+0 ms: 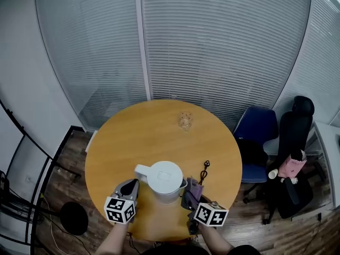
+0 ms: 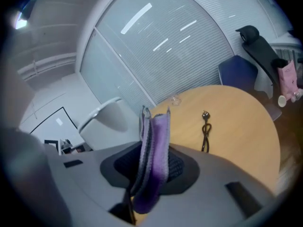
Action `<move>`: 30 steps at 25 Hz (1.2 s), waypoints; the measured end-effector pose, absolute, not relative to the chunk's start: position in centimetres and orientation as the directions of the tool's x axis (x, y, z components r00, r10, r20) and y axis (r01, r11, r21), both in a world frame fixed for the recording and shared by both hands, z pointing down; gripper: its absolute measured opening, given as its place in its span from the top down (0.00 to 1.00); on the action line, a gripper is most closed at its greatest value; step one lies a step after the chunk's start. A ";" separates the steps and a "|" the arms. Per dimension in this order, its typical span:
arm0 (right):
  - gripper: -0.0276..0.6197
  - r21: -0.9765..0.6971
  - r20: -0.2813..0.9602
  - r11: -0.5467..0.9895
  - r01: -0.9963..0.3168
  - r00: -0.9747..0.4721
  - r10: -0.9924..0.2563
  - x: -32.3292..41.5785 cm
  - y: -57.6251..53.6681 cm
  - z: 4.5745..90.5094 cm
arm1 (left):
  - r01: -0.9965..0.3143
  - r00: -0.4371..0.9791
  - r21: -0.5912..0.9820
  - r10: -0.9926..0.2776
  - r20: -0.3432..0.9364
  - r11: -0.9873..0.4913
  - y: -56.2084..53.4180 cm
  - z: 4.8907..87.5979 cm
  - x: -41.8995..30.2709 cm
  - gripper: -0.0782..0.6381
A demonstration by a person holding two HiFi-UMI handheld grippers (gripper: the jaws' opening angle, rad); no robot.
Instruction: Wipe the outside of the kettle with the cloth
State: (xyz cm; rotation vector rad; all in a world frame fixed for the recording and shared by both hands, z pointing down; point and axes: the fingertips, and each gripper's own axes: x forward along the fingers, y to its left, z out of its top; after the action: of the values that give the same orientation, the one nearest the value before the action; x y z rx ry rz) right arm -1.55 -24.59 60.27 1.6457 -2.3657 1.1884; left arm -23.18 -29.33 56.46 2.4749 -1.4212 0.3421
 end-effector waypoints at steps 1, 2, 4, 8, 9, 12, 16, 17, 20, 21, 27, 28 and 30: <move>0.80 -0.558 0.406 0.153 -0.816 -0.428 -0.807 -1.7 -24.2 59.4 | -0.859 0.507 0.116 -0.797 0.329 -0.498 -29.0 56.4 -23.3 0.88; 0.80 -0.548 0.392 0.154 -0.822 -0.414 -0.821 -1.8 -23.7 58.6 | -0.850 0.523 0.121 -0.788 0.325 -0.513 -28.6 56.4 -23.3 0.88; 0.80 -0.525 0.368 0.154 -0.837 -0.386 -0.846 -2.1 -22.7 57.1 | -0.828 0.556 0.133 -0.769 0.314 -0.545 -27.8 56.3 -23.3 0.88; 0.80 -0.491 0.328 0.136 -0.861 -0.327 -0.886 -2.9 -19.9 54.7 | -0.774 0.630 0.162 -0.719 0.294 -0.612 -25.6 56.1 -23.2 0.88; 0.80 -0.487 0.319 0.128 -0.864 -0.312 -0.895 -3.0 -19.0 54.3 | -0.759 0.649 0.172 -0.705 0.286 -0.628 -24.9 56.0 -23.0 0.88; 0.80 -0.478 0.297 0.115 -0.871 -0.284 -0.912 -3.6 -16.3 53.4 | -0.722 0.690 0.201 -0.673 0.266 -0.662 -22.5 56.0 -22.7 0.88; 0.80 -0.438 0.281 0.128 -0.890 -0.270 -0.921 -4.1 -13.6 52.4 | -0.697 0.716 0.201 -0.648 0.259 -0.689 -19.8 55.8 -22.1 0.88; 0.80 -0.421 0.282 0.132 -0.897 -0.268 -0.921 -4.0 -12.8 52.3 | -0.692 0.721 0.202 -0.644 0.257 -0.693 -19.0 55.7 -21.8 0.88; 0.80 -0.369 0.293 0.150 -0.917 -0.268 -0.918 -3.5 -10.6 52.0 | -0.680 0.732 0.199 -0.635 0.249 -0.706 -16.5 55.2 -20.9 0.88; 0.80 -0.353 0.296 0.157 -0.922 -0.269 -0.917 -3.2 -9.9 52.0 | -0.679 0.732 0.193 -0.634 0.248 -0.708 -15.7 55.1 -20.6 0.88; 0.80 -0.290 0.307 0.192 -0.938 -0.281 -0.909 -1.1 -5.8 51.4 | -0.687 0.724 0.185 -0.642 0.252 -0.703 -10.9 54.7 -18.1 0.88; 0.80 -0.279 0.306 0.201 -0.939 -0.285 -0.908 -0.7 -5.0 51.2 | -0.685 0.726 0.182 -0.639 0.254 -0.706 -9.9 54.8 -17.5 0.88; 0.80 -0.261 0.305 0.219 -0.940 -0.296 -0.905 -0.1 -3.4 51.0 | -0.684 0.726 0.176 -0.638 0.256 -0.708 -8.1 54.8 -16.4 0.88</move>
State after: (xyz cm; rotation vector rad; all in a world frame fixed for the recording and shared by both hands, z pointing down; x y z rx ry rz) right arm -0.06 -3.43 51.01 1.8093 -2.3831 0.6124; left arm -16.40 -8.07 54.79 2.6730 -1.0433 0.2574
